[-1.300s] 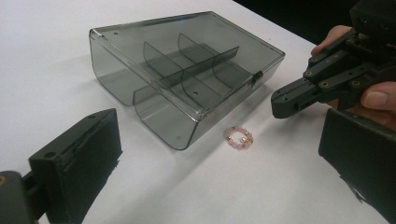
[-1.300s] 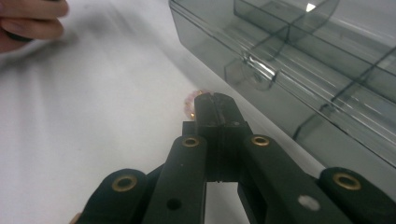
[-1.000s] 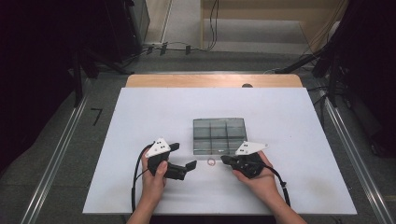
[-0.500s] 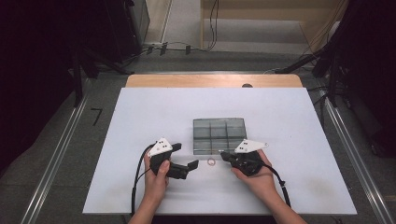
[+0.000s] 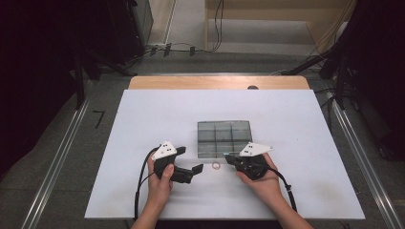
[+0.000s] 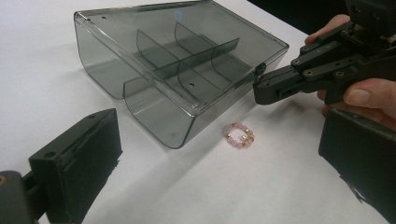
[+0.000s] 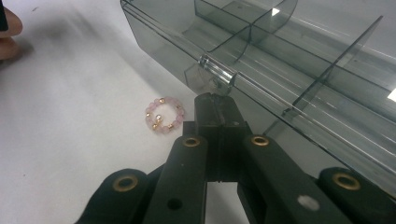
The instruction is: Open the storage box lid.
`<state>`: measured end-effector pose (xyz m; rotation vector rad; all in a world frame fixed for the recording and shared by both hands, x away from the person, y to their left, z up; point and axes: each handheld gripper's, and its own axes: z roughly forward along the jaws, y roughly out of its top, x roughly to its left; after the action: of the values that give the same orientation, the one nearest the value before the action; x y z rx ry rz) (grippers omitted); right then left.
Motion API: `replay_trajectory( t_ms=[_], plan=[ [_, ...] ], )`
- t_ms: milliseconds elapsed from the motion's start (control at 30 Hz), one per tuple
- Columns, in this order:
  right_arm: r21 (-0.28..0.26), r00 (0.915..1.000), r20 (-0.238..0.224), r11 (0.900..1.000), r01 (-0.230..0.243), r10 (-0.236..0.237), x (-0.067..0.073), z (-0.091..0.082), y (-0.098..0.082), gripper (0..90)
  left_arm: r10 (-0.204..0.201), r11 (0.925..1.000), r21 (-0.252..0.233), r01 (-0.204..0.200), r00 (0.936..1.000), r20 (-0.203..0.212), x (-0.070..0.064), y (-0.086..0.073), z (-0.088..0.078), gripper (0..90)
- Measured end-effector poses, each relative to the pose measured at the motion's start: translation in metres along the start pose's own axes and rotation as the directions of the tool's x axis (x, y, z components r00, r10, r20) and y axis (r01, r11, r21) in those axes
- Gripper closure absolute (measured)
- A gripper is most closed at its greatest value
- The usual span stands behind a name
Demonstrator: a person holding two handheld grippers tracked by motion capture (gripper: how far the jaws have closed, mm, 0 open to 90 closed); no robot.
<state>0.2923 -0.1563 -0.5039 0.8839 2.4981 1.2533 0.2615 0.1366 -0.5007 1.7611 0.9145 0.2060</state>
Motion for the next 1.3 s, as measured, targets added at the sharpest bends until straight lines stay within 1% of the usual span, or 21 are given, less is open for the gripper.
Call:
replay_trajectory(
  t_ms=[133,233,300,500,633,767,800,867,900,933,1000,1067,1133,1233,1300],
  plan=[
    [-0.005,1.0000,-0.003,1.000,0.002,-0.002,0.000,-0.001,0.000,87.8,0.002,1.0000,0.004,-0.002,1.0000,0.001,0.000,0.000,0.001,0.0],
    [-0.020,1.0000,-0.006,1.000,0.001,-0.001,0.001,-0.002,0.001,87.8,0.002,1.0000,0.004,-0.002,1.0000,0.001,0.000,0.000,0.001,0.0],
    [-0.018,1.0000,-0.005,1.000,0.007,-0.007,0.001,-0.003,0.002,87.8,0.002,1.0000,0.005,-0.002,1.0000,0.000,0.000,0.000,0.001,0.0],
    [-0.033,0.9999,-0.009,0.999,0.005,-0.006,0.002,-0.006,0.004,87.8,-0.006,1.0000,-0.001,0.006,1.0000,0.000,0.000,0.000,0.001,0.0],
    [-0.046,0.9999,-0.006,0.999,0.009,-0.009,0.002,-0.009,0.007,87.8,-0.013,0.9999,-0.001,0.013,0.9998,-0.014,0.000,0.001,0.001,0.4],
    [-0.059,1.0000,-0.004,0.998,0.008,-0.008,0.001,-0.013,0.012,87.8,-0.017,0.9998,-0.014,0.016,0.9997,-0.016,-0.001,0.004,0.003,2.0],
    [-0.062,0.9999,-0.005,0.998,0.012,-0.012,0.001,-0.013,0.013,87.8,-0.020,0.9997,-0.015,0.020,0.9996,-0.022,-0.001,0.004,0.003,2.4],
    [-0.069,0.9999,-0.002,0.998,0.010,-0.010,-0.001,-0.015,0.015,87.8,-0.025,0.9996,-0.010,0.025,0.9984,-0.050,-0.002,0.006,0.005,6.5],
    [-0.073,1.0000,0.000,0.997,0.006,-0.006,-0.002,-0.016,0.016,87.8,-0.034,0.9994,-0.008,0.033,0.9973,-0.065,-0.003,0.007,0.005,8.8],
    [-0.076,1.0000,0.001,0.997,0.004,-0.004,-0.002,-0.018,0.018,87.8,-0.039,0.9993,-0.003,0.038,0.9961,-0.079,-0.003,0.008,0.006,13.1],
    [-0.083,1.0000,0.004,0.997,0.005,-0.005,-0.003,-0.019,0.020,87.8,-0.050,0.9987,-0.007,0.050,0.9943,-0.094,-0.002,0.009,0.006,20.6],
    [-0.089,1.0000,0.005,0.996,0.005,-0.004,-0.003,-0.021,0.022,87.8,-0.059,0.9983,-0.014,0.057,0.9933,-0.099,-0.002,0.010,0.006,29.6],
    [-0.095,1.0000,0.007,0.996,0.006,-0.005,-0.003,-0.022,0.025,87.8,-0.049,0.9988,-0.011,0.048,0.9928,-0.109,-0.003,0.011,0.005,40.6],
    [-0.106,1.0000,0.010,0.994,0.001,0.000,-0.005,-0.024,0.028,87.8,-0.048,0.9987,-0.022,0.046,0.9942,-0.096,-0.003,0.014,0.006,54.1],
    [-0.115,0.9999,0.010,0.993,-0.002,0.003,-0.006,-0.026,0.031,87.8,-0.054,0.9983,-0.027,0.052,0.9941,-0.094,-0.002,0.017,0.006,63.6]
  ],
)
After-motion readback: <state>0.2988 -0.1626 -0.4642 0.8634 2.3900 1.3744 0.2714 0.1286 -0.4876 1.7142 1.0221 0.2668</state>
